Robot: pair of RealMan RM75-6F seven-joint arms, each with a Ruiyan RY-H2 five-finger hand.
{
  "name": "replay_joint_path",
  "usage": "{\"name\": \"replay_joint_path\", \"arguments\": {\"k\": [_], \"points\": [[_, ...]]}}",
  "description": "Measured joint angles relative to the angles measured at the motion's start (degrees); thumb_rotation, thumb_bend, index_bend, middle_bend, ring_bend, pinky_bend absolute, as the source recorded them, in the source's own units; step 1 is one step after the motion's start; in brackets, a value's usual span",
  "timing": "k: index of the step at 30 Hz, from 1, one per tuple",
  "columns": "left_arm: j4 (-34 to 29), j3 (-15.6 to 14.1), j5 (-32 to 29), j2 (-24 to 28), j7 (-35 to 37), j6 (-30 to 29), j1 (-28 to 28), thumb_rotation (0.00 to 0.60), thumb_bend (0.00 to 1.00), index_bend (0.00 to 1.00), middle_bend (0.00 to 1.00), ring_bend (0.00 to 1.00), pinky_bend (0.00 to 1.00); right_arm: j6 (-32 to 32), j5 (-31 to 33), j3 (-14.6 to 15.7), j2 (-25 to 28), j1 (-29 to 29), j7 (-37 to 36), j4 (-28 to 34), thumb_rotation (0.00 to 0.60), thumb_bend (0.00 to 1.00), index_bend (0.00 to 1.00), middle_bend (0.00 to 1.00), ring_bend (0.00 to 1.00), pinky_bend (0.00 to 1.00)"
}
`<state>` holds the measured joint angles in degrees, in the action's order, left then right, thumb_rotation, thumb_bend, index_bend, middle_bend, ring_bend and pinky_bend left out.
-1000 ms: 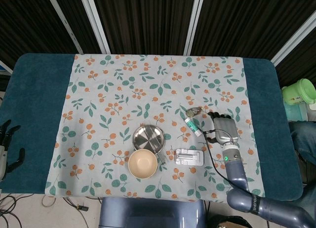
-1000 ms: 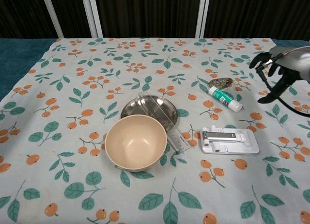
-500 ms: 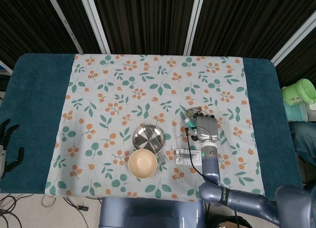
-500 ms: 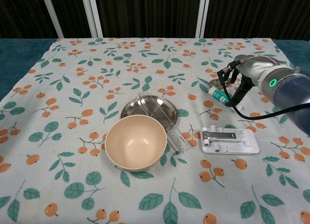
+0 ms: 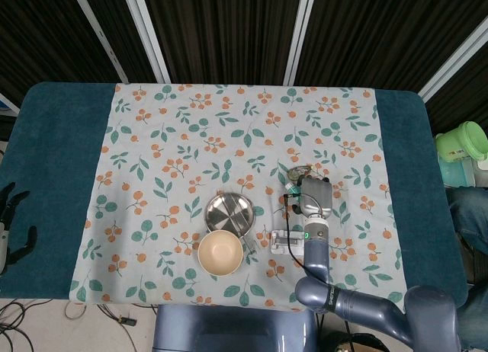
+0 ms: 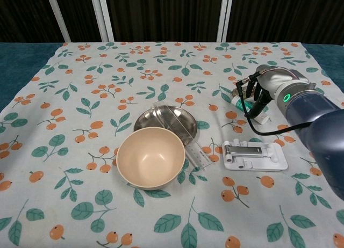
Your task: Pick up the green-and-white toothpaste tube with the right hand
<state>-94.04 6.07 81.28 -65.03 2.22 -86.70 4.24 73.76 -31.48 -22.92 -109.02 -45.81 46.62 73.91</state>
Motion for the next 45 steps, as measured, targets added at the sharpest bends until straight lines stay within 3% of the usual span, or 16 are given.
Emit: {"name": "replay_joint_path", "arguments": {"k": [22,39,45], "points": [[-0.9,0.5,-1.5,0.2,-0.5,0.5,0.2,0.6,0.47,0.15,0.03,0.03,0.0,-2.3,-1.7,-1.0,-3.6,-0.2,-2.7,-6.1,0.6,0.36,0.49,0.5,0.6,0.28],[-1.8,0.6,-2.5,0.5,-1.2,1.0,0.1,0.6,0.47,0.16,0.03,0.04,0.0,-4.0,-2.0,-0.1,-2.6,0.8,-1.4,-5.3,0.6,0.36,0.49,0.51,0.58,0.28],[-1.9,0.6,-2.6,0.6,-1.0,1.1,0.1,0.6,0.47,0.16,0.03,0.04,0.0,-4.7,-1.6,-0.1,-2.3,0.8,-0.8,-4.8,0.6,0.4,0.52,0.55,0.63,0.35]]}}
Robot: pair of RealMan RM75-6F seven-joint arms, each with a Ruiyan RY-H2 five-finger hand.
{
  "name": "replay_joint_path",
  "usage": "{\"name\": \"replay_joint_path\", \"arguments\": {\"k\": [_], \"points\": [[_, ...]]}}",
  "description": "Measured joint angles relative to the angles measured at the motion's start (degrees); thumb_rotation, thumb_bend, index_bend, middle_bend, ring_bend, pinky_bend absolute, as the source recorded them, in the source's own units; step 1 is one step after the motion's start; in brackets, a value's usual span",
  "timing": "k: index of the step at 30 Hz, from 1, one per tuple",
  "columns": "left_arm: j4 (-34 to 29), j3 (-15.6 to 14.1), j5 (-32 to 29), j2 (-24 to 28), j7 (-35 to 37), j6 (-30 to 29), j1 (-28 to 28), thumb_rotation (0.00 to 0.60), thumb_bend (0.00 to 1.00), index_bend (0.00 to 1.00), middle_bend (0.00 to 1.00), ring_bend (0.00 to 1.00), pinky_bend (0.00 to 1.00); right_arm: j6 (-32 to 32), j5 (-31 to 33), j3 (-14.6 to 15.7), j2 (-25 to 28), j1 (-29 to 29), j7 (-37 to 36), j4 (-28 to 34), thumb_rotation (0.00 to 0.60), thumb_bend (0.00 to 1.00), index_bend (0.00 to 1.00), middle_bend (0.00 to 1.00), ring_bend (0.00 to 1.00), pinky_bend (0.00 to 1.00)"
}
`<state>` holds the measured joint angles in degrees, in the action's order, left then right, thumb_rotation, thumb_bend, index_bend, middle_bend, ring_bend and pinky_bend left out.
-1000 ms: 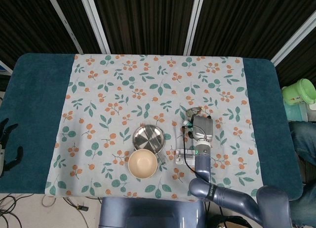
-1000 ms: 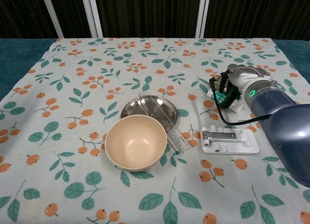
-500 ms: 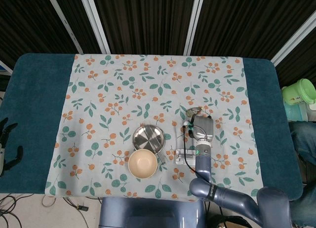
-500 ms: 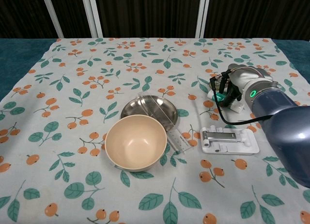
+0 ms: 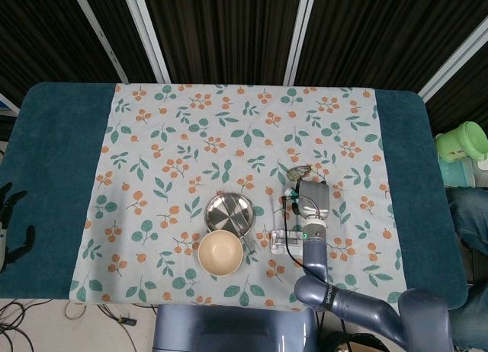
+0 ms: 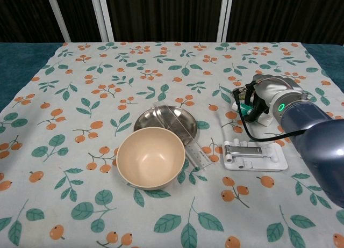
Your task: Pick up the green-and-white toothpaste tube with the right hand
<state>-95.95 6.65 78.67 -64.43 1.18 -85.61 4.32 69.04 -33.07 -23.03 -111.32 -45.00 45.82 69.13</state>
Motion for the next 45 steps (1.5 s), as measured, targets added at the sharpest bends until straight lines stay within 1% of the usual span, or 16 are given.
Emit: {"name": "replay_joint_path", "arguments": {"k": [6,9,12,17,20,22,25,31,34,36,39,42,45], "points": [[-0.2,0.0,0.0,0.1,0.3,0.0,0.0,0.6,0.47,0.16,0.03,0.04,0.0,0.0,-0.9,-1.1,1.7,0.6,-2.4,3.4,0.6,0.43,0.53,0.55,0.64,0.35],[-0.2,0.1,-0.1,0.1,0.4,0.0,-0.1,0.6,0.47,0.16,0.03,0.04,0.0,-0.1,-1.2,-1.7,3.3,1.2,-3.7,6.5,0.6,0.43,0.53,0.56,0.64,0.35],[-0.2,0.0,0.0,0.1,0.5,0.0,-0.1,0.6,0.47,0.16,0.03,0.04,0.0,-0.3,-1.3,-2.5,5.7,2.0,-4.9,10.8,0.6,0.43,0.53,0.56,0.64,0.35],[-0.3,-0.1,0.1,0.1,0.4,-0.1,-0.2,0.6,0.47,0.16,0.03,0.04,0.0,-1.7,-1.6,-3.5,11.5,3.6,-7.2,19.9,0.6,0.42,0.53,0.57,0.64,0.35],[-0.5,-0.1,0.0,0.2,0.6,-0.1,-0.2,0.6,0.47,0.16,0.03,0.04,0.0,-5.2,-0.4,-5.6,16.7,5.3,-11.3,27.1,0.6,0.43,0.54,0.57,0.65,0.35],[-0.6,-0.2,0.0,0.2,0.6,-0.1,-0.3,0.6,0.47,0.16,0.03,0.04,0.0,-9.2,1.4,-7.7,21.1,6.7,-15.8,31.5,0.6,0.44,0.54,0.58,0.66,0.35],[-0.7,-0.2,0.1,0.3,0.6,-0.2,-0.3,0.6,0.47,0.16,0.03,0.04,0.0,-16.0,4.5,-10.6,27.2,8.7,-22.6,35.3,0.6,0.44,0.54,0.58,0.66,0.35],[-1.0,-0.3,0.2,0.2,0.5,-0.4,-0.5,0.6,0.47,0.16,0.03,0.04,0.0,-30.8,10.4,-15.3,37.8,12.2,-35.4,38.4,0.6,0.44,0.54,0.58,0.66,0.35],[-1.2,-0.3,0.3,0.2,0.2,-0.6,-0.5,0.6,0.47,0.16,0.03,0.04,0.0,-38.6,11.5,-17.4,41.7,14.1,-41.2,38.5,0.6,0.44,0.54,0.58,0.66,0.35],[-1.3,-0.4,0.4,0.1,0.0,-0.7,-0.6,0.6,0.47,0.16,0.03,0.04,0.0,-43.3,11.5,-18.6,43.6,15.2,-44.5,38.1,0.6,0.44,0.54,0.58,0.66,0.35],[-1.4,-0.4,0.5,0.0,-0.3,-0.9,-0.7,0.6,0.47,0.16,0.03,0.04,0.0,-50.8,10.7,-21.4,45.6,17.4,-49.7,37.1,0.6,0.44,0.54,0.58,0.66,0.35],[-1.4,-0.4,0.4,-0.1,-0.3,-1.0,-0.7,0.6,0.47,0.16,0.03,0.04,0.0,-57.7,9.3,-25.5,46.5,20.1,-54.6,35.6,0.6,0.44,0.54,0.58,0.66,0.35],[-1.3,-0.3,0.2,-0.2,-0.3,-0.9,-0.7,0.6,0.47,0.16,0.03,0.04,0.0,-63.6,8.0,-31.1,46.1,23.2,-58.2,34.0,0.6,0.44,0.54,0.58,0.66,0.35]]}}
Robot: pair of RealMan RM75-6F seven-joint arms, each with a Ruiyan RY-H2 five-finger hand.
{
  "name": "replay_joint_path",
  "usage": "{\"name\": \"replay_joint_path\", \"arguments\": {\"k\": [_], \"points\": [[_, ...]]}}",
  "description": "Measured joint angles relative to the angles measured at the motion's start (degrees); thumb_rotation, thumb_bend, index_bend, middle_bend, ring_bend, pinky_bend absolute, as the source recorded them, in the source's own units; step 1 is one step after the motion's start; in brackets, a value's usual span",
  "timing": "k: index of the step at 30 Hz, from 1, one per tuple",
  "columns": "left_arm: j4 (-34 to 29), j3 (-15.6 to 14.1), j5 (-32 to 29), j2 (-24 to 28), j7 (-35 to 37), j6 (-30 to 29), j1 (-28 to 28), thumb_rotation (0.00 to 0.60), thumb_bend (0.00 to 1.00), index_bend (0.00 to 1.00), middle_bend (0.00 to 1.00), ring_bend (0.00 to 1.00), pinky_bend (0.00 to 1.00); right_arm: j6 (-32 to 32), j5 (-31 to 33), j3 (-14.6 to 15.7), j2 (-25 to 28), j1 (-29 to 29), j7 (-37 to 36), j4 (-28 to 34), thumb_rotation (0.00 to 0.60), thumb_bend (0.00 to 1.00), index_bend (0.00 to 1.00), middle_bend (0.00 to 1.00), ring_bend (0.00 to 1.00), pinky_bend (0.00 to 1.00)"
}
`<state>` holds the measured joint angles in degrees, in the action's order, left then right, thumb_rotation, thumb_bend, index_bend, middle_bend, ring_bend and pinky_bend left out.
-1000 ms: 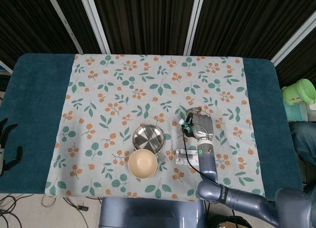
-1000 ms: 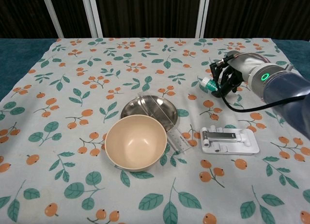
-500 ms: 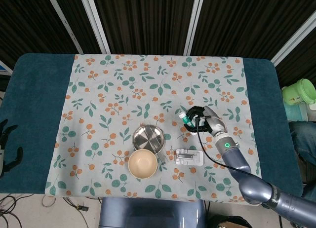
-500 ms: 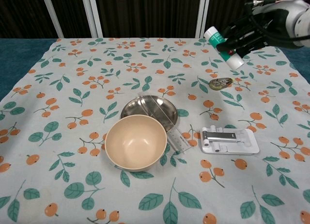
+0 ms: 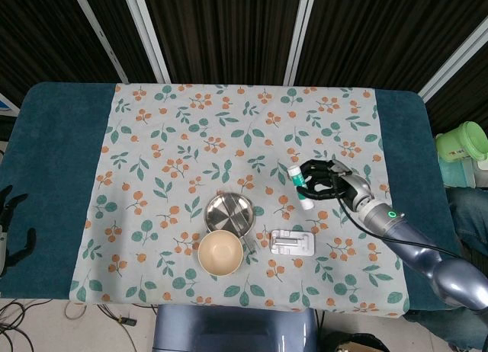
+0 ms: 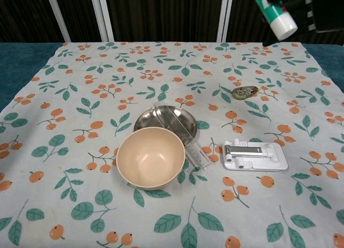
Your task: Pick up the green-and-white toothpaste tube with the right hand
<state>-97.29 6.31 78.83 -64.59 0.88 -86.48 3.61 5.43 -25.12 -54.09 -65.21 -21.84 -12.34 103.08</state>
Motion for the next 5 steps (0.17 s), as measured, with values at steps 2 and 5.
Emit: {"name": "replay_joint_path", "arguments": {"k": [2,5], "points": [[0.0,0.0,0.0,0.0,-0.1,0.1,0.1,0.6,0.47,0.16,0.03,0.04,0.0,-3.7,-0.9,-4.2,-1.0,2.4,-1.4,-1.2,0.6,0.44,0.54,0.58,0.66,0.35],[-0.1,0.0,-0.1,0.0,-0.4,0.3,0.2,0.6,0.47,0.16,0.03,0.04,0.0,-7.9,-3.0,-10.0,-3.3,5.9,-2.2,-2.9,0.6,0.44,0.54,0.58,0.66,0.35]]}}
